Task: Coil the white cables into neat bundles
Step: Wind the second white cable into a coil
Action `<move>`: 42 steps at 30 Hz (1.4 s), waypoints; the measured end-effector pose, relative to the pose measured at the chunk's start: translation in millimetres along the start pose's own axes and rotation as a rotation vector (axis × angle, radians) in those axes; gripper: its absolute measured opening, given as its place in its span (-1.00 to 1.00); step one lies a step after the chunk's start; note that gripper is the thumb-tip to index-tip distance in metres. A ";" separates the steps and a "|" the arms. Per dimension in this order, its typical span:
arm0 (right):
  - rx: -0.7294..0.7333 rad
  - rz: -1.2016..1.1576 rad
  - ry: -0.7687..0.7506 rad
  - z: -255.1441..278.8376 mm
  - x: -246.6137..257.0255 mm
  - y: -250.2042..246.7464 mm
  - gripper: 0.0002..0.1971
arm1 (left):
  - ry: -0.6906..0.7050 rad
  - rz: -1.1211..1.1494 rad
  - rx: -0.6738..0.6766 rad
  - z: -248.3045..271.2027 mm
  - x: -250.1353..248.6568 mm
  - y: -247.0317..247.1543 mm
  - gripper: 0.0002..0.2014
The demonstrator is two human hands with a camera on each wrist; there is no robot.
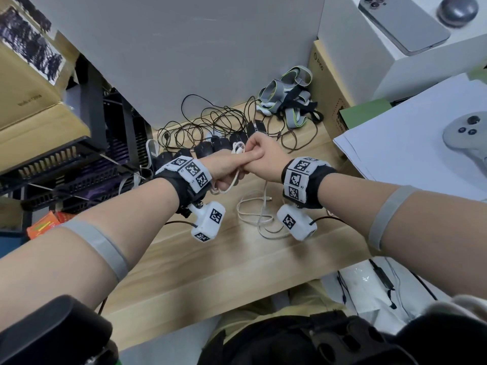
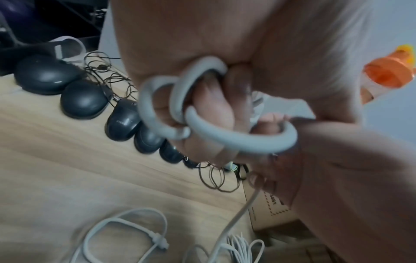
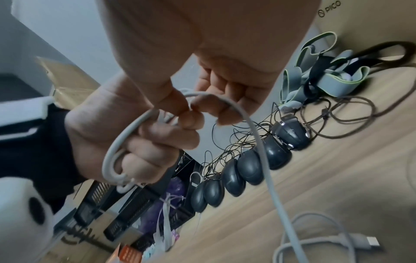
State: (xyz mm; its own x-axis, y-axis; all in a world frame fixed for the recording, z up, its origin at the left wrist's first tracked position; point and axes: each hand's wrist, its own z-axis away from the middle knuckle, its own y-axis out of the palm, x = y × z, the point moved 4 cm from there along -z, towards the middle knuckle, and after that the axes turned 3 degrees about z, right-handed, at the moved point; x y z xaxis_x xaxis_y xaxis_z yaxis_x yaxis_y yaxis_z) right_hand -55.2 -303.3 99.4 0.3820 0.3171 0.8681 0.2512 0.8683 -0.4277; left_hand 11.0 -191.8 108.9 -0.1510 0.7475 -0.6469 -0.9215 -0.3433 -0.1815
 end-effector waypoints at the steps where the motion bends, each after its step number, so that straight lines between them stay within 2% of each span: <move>1: 0.020 -0.060 -0.012 0.9 -1.3 0.1 -0.73 | 0.003 0.012 0.019 0.8 -1.5 -1.1 -0.29; 5: 0.151 -0.229 0.006 6.1 -8.1 -3.1 -0.72 | -0.007 0.070 0.092 4.4 -3.4 -2.8 -0.56; 9: 0.281 -0.202 0.069 13.6 -21.2 -7.1 -0.91 | -0.006 0.037 0.148 6.1 -4.2 -1.1 -0.69; 10: 0.320 -0.196 0.089 14.7 -25.4 -7.4 -0.88 | -0.001 0.024 0.153 6.5 -3.7 -0.2 -0.72; 12: 0.343 -0.219 0.121 14.2 -34.3 -9.4 -0.79 | -0.004 0.019 0.136 6.7 -1.5 -0.8 -0.79; 14: 0.308 -0.216 0.135 12.8 -39.6 -13.1 -0.84 | -0.009 0.015 0.099 5.8 0.9 -3.4 -0.82; 16: 0.260 -0.153 0.096 9.3 -39.6 -16.7 -0.84 | -0.018 -0.010 0.064 4.0 3.0 -6.6 -0.78; 20: 0.161 0.008 -0.123 1.8 -8.6 -17.7 -0.84 | -0.092 -0.208 -0.046 1.0 5.3 -9.1 -0.58; 23: -0.005 0.025 -0.157 -6.0 -1.6 -21.5 -0.81 | -0.054 -0.041 -0.042 -3.0 1.5 -3.9 -0.56; 26: -0.096 0.070 -0.038 -7.8 -20.2 -24.2 -0.68 | 0.060 0.194 -0.075 -2.9 -6.6 -5.5 -0.51; 28: -0.051 0.073 0.035 -3.9 -36.9 -18.1 -0.68 | 0.120 0.397 -0.160 0.7 -11.9 -11.4 -0.51; 30: 0.019 0.067 0.072 4.4 -49.9 -6.7 -0.69 | 0.144 0.477 -0.192 3.2 -16.4 -14.8 -0.48; 33: 0.109 0.123 0.087 18.9 -55.9 9.8 -0.73 | 0.064 0.374 -0.207 5.6 -17.2 -14.2 -0.41; 36: 0.088 0.100 0.076 26.4 -42.4 15.2 -0.72 | -0.029 0.251 -0.210 6.1 -13.2 -10.3 -0.37; 38: 0.093 0.083 0.051 26.7 -29.3 17.0 -0.73 | -0.047 0.254 -0.228 5.1 -12.1 -8.5 -0.35; 42: 0.245 0.303 -0.059 29.3 -2.1 31.3 -0.74 | -0.007 0.289 -0.292 5.6 -15.6 -5.0 -0.35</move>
State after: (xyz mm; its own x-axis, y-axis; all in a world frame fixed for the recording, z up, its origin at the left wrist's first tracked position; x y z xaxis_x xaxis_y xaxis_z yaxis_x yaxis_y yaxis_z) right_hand -74.2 -265.7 91.6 0.3529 0.5880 0.7278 -0.0880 0.7952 -0.5999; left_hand 16.0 -198.6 124.0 -0.3919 0.6001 -0.6974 -0.7009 -0.6857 -0.1962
